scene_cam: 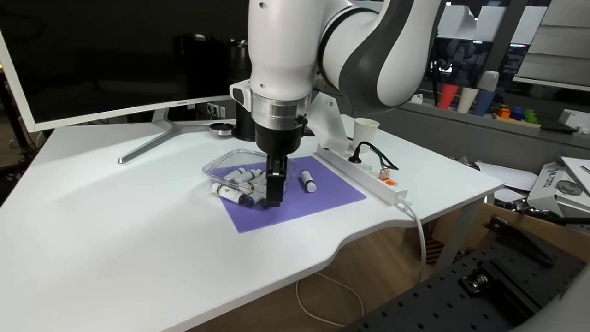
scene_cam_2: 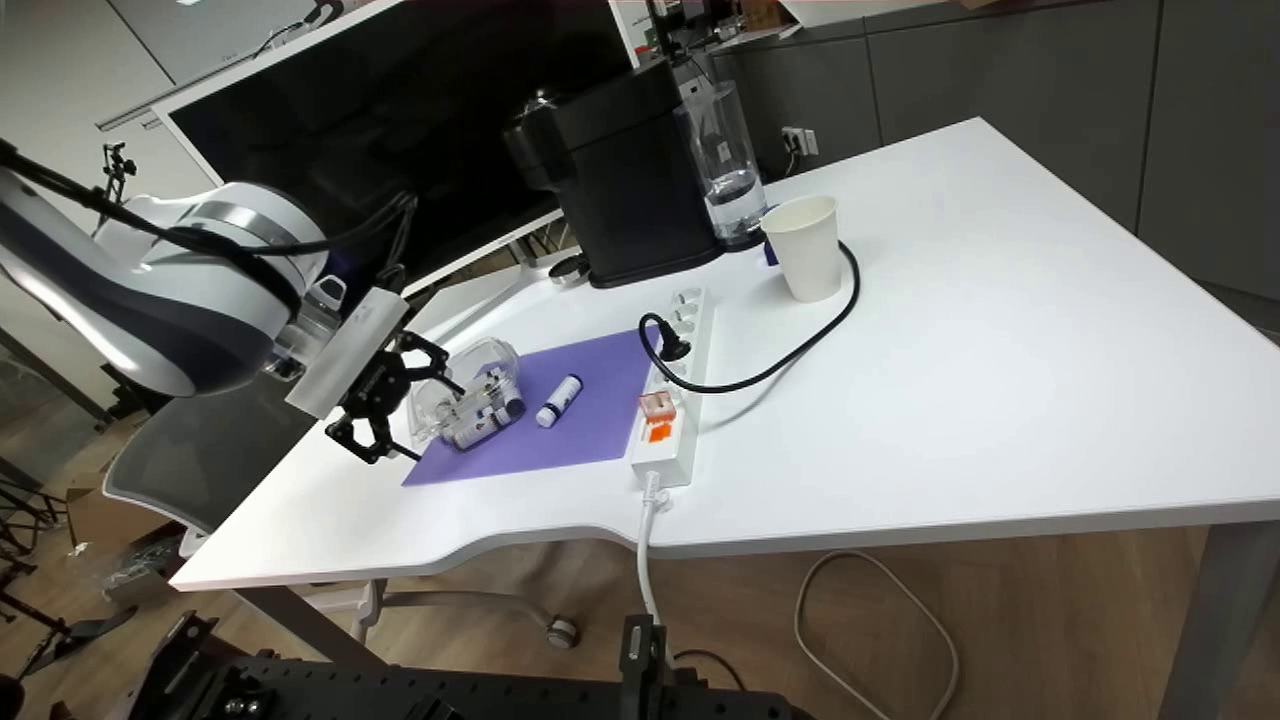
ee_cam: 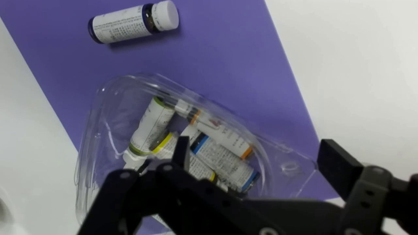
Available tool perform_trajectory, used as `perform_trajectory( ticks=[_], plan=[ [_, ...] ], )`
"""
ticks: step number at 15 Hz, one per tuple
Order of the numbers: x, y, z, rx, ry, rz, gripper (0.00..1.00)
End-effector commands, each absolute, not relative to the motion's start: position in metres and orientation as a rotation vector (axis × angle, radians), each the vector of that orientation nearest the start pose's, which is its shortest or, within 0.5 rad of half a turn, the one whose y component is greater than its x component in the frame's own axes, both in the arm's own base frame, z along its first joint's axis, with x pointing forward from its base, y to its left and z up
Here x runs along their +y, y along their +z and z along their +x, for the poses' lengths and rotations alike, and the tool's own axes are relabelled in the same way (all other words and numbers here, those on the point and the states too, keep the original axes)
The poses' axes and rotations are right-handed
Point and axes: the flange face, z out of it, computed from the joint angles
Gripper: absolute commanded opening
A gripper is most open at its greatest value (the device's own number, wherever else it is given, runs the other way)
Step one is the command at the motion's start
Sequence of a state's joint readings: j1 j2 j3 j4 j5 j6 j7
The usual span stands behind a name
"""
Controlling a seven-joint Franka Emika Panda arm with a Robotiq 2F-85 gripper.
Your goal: Flick the last switch on the extension cord, then open the plastic box on the table
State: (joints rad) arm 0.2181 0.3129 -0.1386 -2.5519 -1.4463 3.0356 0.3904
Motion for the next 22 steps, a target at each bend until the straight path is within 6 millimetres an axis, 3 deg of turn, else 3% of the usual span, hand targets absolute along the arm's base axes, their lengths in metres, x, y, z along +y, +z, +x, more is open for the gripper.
perform_trajectory(
  ticks=[1,4,13,22],
  plan=[
    [0.106,0.172,0.392,-1.867,-0.347,-2.85,1.0],
    [0.106,0.179,0.39,-1.839,-0.358,-2.863,1.0],
    [0.094,0.175,0.388,-1.71,-0.272,-2.919,1.0],
    [0.087,0.177,0.399,-1.753,-0.257,-2.915,1.0]
  ],
)
